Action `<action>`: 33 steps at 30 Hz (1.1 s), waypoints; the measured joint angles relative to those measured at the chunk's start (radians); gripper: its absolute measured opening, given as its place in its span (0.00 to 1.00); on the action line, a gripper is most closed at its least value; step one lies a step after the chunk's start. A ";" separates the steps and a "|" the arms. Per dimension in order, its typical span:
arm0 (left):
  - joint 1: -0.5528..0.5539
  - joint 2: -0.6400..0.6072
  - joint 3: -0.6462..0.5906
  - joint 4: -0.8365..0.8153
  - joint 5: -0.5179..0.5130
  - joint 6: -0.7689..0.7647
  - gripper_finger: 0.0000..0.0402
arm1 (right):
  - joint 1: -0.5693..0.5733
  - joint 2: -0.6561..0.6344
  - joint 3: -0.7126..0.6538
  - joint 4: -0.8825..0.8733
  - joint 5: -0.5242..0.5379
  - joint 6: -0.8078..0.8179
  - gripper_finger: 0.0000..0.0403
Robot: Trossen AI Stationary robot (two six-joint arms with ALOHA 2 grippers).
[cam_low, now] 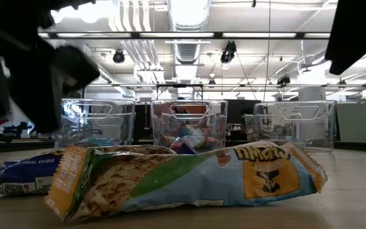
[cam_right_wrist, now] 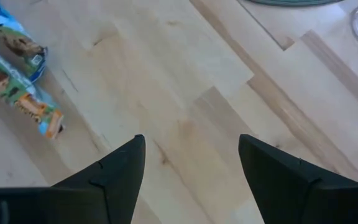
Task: Pick and place Granola Bars by type
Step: Put the blue granola bar into the left transparent bin
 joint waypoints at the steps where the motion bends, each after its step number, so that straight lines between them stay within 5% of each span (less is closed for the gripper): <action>1: -0.003 0.016 0.004 -0.001 -0.024 -0.017 0.37 | 0.000 0.000 -0.001 -0.001 0.001 -0.002 0.61; 5: -0.003 0.067 0.043 -0.028 -0.138 -0.035 0.37 | 0.000 -0.001 -0.006 0.000 0.002 -0.005 0.60; 17: -0.003 0.162 0.123 -0.046 -0.068 -0.046 0.37 | 0.000 -0.001 -0.025 0.000 0.002 -0.011 0.60; 26: -0.002 0.165 0.120 -0.212 -0.325 -0.047 0.37 | 0.000 -0.001 -0.034 0.000 0.007 -0.007 0.59; 33: 0.001 0.146 0.171 -0.325 -0.354 -0.096 0.37 | -0.002 -0.001 -0.039 -0.001 0.022 -0.004 0.58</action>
